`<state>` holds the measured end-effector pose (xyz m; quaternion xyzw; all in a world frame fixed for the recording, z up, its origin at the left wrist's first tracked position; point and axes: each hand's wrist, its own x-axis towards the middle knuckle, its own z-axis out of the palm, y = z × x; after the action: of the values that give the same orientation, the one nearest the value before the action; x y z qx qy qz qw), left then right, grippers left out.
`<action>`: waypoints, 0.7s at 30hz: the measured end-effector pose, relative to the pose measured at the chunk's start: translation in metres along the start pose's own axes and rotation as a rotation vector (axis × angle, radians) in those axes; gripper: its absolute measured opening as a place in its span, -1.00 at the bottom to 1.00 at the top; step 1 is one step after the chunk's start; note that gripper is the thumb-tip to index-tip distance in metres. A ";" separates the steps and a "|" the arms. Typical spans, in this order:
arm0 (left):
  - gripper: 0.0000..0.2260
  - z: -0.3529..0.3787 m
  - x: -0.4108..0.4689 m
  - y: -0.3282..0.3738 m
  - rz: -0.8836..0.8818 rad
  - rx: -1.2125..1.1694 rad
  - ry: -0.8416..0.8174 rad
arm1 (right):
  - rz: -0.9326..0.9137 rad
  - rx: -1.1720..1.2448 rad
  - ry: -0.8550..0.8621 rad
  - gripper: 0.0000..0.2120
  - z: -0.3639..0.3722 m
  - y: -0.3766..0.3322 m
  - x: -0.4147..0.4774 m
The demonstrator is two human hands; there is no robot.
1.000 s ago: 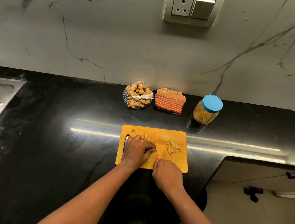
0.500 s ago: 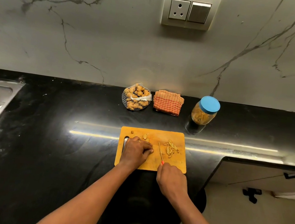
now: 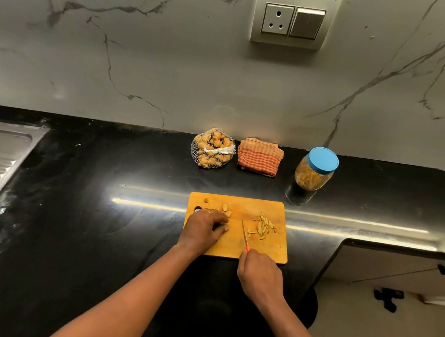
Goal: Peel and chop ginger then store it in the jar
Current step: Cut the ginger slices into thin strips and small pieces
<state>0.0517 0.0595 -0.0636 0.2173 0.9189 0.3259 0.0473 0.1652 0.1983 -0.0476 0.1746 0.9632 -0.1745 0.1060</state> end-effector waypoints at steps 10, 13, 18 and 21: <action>-0.63 -0.006 0.026 0.010 -0.086 0.188 -0.095 | 0.051 0.034 0.010 -0.65 -0.006 0.010 0.000; -0.71 -0.007 0.030 0.012 -0.055 0.237 -0.103 | 0.041 0.032 0.008 -0.63 -0.006 0.007 -0.001; -0.74 -0.005 0.032 0.016 -0.042 0.320 -0.115 | 0.022 0.033 0.016 -0.62 -0.005 0.002 0.000; -0.71 -0.003 0.031 0.019 -0.039 0.356 -0.132 | 0.015 0.025 0.012 -0.61 -0.004 0.001 0.000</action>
<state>0.0303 0.0840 -0.0477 0.2252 0.9610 0.1422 0.0748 0.1650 0.2010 -0.0446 0.1841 0.9603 -0.1848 0.0993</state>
